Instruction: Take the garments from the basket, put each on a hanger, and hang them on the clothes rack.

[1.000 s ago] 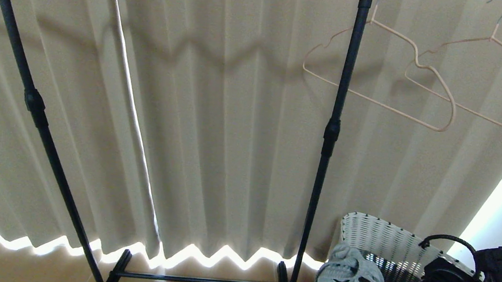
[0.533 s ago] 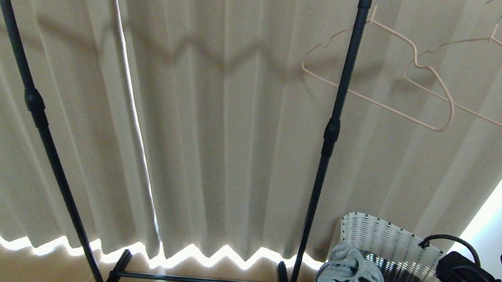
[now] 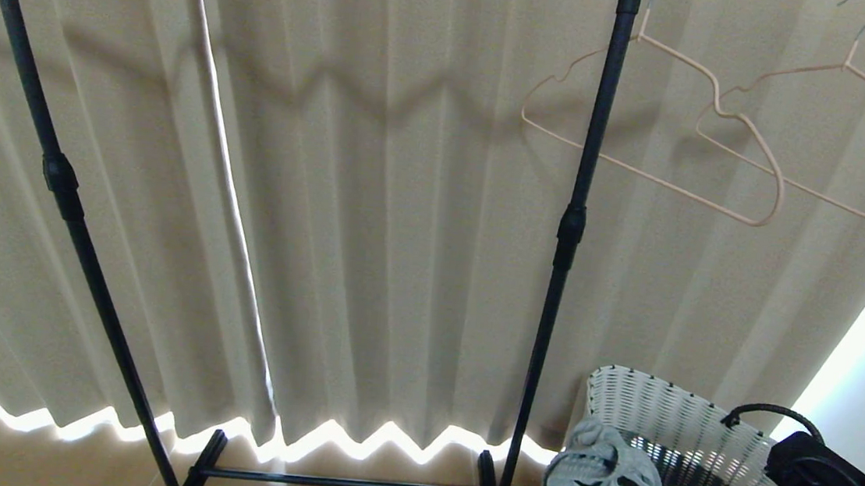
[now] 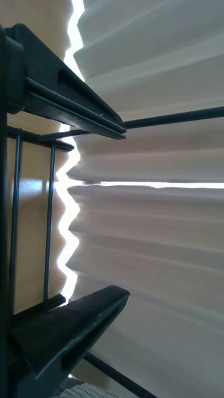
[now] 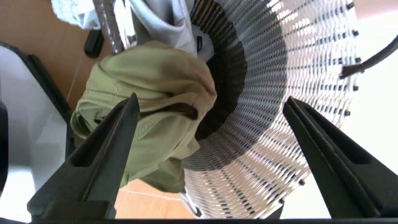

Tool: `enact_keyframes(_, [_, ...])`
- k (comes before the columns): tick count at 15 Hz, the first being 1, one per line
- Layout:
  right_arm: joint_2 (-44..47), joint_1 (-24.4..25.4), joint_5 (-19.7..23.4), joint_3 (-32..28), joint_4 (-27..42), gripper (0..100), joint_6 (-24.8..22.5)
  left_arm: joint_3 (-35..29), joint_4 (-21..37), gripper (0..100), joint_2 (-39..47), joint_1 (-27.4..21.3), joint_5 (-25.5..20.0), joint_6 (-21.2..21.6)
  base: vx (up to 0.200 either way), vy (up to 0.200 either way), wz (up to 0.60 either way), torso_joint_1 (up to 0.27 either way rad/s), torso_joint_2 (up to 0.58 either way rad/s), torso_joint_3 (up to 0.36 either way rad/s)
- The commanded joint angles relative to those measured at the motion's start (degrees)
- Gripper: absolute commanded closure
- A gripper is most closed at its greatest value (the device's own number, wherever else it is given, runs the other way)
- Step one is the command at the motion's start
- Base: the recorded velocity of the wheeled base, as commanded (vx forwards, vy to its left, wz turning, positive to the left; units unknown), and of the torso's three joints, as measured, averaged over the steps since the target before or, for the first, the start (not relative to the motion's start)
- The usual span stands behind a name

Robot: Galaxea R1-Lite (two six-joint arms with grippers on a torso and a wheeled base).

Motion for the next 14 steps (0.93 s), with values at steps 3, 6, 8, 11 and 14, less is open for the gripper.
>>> enact_keyframes(3, [11.34, -0.17, -1.42, -1.68, -0.85, 0, 0.08, 0.0, -0.01, 0, 0.0, 0.01, 0.08, -0.04, 0.0, 0.0, 0.0, 0.0, 0.0, 0.0])
enact_keyframes(6, [16.17, -0.87, -2.03, -2.82, -0.59, 0, 0.26, 0.0, -0.01, 0, 0.0, 0.01, 0.08, -0.04, 0.0, 0.0, 0.0, 0.0, 0.0, 0.0])
enact_keyframes(8, [17.31, -0.87, -1.68, -2.56, -0.41, 0, 0.35, 0.0, -0.01, 0, 0.0, 0.01, 0.08, -0.04, 0.0, 0.0, 0.0, 0.0, 0.0, 0.0])
enact_keyframes(11, [19.25, -0.78, -0.28, -2.3, -1.11, 100, 0.44, 0.0, -0.01, 0, 0.0, 0.01, 0.0, -0.04, 0.0, 0.0, 0.0, 0.0, 0.0, 0.0])
enact_keyframes(14, [16.35, -0.25, 0.95, -2.21, -0.94, 100, 0.44, 0.0, -0.01, 0, 0.0, 0.01, 0.0, -0.04, 0.0, 0.0, 0.0, 0.0, 0.0, 0.0])
